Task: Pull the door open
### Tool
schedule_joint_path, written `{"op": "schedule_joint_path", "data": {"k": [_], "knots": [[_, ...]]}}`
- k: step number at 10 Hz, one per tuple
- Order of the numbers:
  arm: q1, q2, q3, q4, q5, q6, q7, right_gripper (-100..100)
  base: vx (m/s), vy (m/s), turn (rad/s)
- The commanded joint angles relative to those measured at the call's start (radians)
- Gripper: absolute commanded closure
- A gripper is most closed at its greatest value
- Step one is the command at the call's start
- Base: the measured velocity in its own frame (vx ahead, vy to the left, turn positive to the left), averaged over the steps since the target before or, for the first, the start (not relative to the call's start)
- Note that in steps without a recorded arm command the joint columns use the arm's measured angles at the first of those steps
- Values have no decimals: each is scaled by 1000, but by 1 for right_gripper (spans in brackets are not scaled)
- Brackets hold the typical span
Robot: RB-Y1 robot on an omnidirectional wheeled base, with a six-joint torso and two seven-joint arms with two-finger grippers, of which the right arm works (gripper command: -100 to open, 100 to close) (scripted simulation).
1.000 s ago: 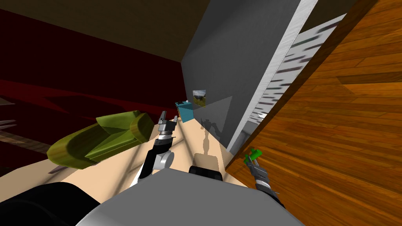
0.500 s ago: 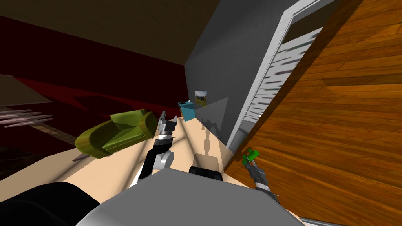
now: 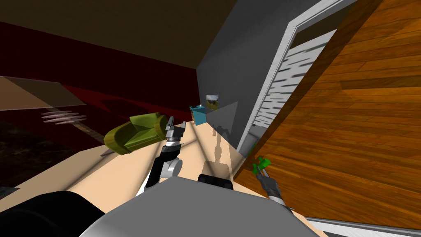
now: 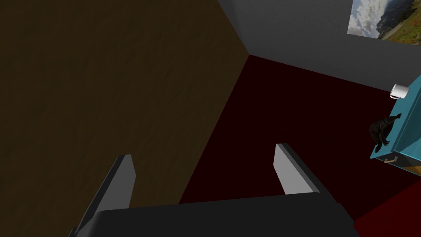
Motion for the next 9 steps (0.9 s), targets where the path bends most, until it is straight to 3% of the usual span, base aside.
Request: {"op": "schedule_joint_path", "data": {"k": [1,2,9], "knots": [[13,-12,17,-4,11,-18,-12,100,-211,-12,64],[7,-9,10,-3,6,-9,-7,100,-97,-2,14],[25,-53,68,37,42,-91,-74,100,-192,-30,115]]}}
